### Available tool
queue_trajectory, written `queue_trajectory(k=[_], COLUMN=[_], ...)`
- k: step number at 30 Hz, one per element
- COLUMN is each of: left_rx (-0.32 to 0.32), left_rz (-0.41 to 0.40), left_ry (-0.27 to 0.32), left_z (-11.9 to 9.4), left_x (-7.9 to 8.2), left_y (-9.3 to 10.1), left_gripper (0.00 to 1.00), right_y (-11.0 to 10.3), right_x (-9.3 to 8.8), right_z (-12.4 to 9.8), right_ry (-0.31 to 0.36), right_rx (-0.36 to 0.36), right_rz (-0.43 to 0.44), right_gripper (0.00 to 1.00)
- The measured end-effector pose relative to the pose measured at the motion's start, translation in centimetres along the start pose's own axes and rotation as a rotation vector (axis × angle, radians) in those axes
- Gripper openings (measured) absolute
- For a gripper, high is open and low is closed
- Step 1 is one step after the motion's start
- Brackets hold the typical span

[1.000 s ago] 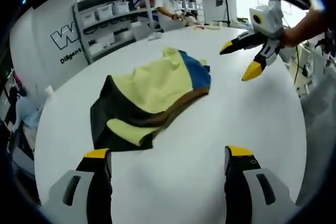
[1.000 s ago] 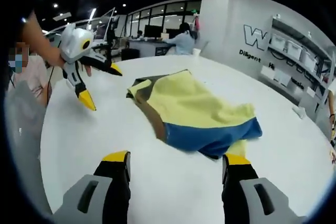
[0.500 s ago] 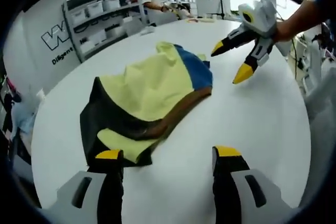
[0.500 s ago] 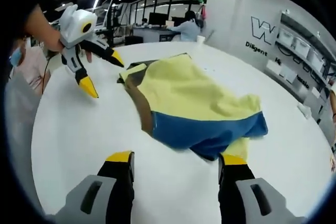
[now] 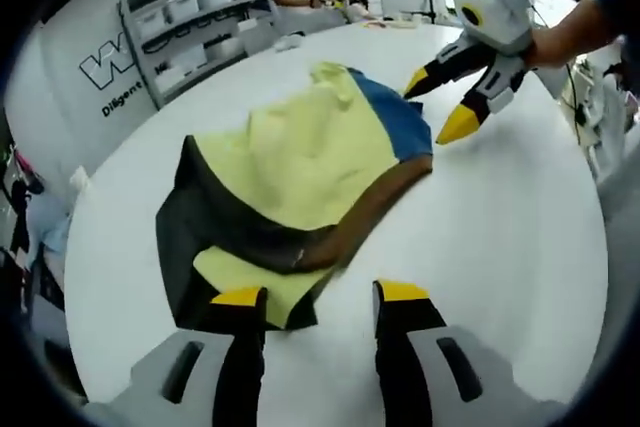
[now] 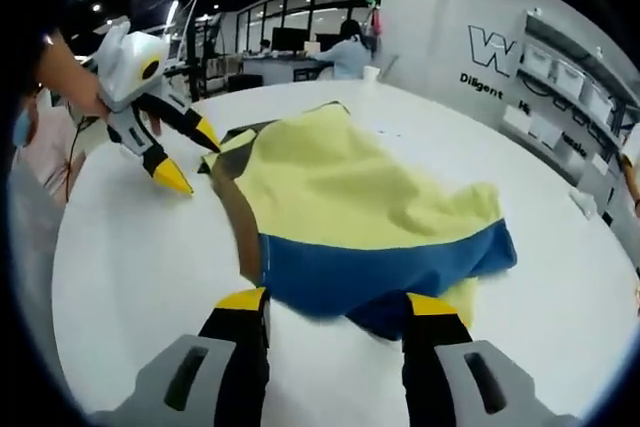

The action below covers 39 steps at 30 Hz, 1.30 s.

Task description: Fold the garment on the visible template until the final outline fits inside the template.

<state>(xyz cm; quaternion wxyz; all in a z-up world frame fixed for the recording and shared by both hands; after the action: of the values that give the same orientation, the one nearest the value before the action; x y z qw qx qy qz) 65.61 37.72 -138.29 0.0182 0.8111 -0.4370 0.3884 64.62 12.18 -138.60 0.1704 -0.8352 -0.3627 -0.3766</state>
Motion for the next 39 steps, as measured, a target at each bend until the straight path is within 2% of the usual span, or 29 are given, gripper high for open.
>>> queue_trajectory(k=[3,7,11,14,18,22,24,25,27,35,39], left_rx=[0.016,0.022,0.012,0.01,0.015,0.033,0.038,0.039,0.039,0.023,0.014], left_rz=[0.03,0.048,0.044,0.042,-0.002,-0.094,-0.089,-0.069,-0.017,-0.015,-0.057], left_ry=[-0.004,-0.021,-0.032,-0.036,-0.045,-0.094,-0.101,-0.104,-0.106,-0.127,-0.141], left_z=[0.5,0.9,1.2,1.3,1.4,1.5,1.3,1.2,0.9,0.1,-0.6], left_x=[0.3,0.7,0.7,0.6,0.5,0.2,0.2,0.1,0.0,-0.4,-0.7], left_y=[-0.5,-1.1,-1.3,-1.4,-1.5,-1.8,-1.6,-1.4,-1.1,-0.6,-0.2], left_gripper=[0.23,0.14,0.13,0.13,0.13,0.08,0.07,0.06,0.06,0.05,0.05], right_y=[0.2,0.5,0.6,0.8,1.0,0.9,0.6,0.4,0.1,-0.9,-1.6], right_x=[0.4,0.7,0.2,0.1,0.3,0.5,0.4,0.3,0.2,-0.4,-0.7], right_z=[0.4,1.0,1.4,1.5,1.5,1.5,1.3,1.3,1.2,0.4,-0.1], right_ry=[0.006,-0.011,-0.045,-0.046,-0.063,-0.101,-0.113,-0.117,-0.119,-0.137,-0.15], right_rx=[-0.001,-0.002,0.013,0.008,0.002,-0.009,-0.014,-0.013,-0.021,-0.009,0.009], right_rz=[-0.001,0.008,0.034,0.017,0.027,0.036,0.04,0.037,0.034,0.057,0.065], right_gripper=[0.37,0.32,0.29,0.27,0.23,0.2,0.15,0.12,0.11,0.08,0.08])
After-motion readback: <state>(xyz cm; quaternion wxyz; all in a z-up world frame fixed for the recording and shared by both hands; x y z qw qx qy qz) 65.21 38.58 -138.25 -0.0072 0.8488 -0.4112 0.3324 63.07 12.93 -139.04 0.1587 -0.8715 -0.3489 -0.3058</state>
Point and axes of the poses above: the point that each gripper's makers call its tool centre point, and the gripper's own axes: z roughly forward along the fingers, y roughly to its right, x roughly out of its top, the point moved 7 cm from there along -z, roughly backward along the fingers, and after that the axes turned 9 degrees about x, right-handed, at the moved point
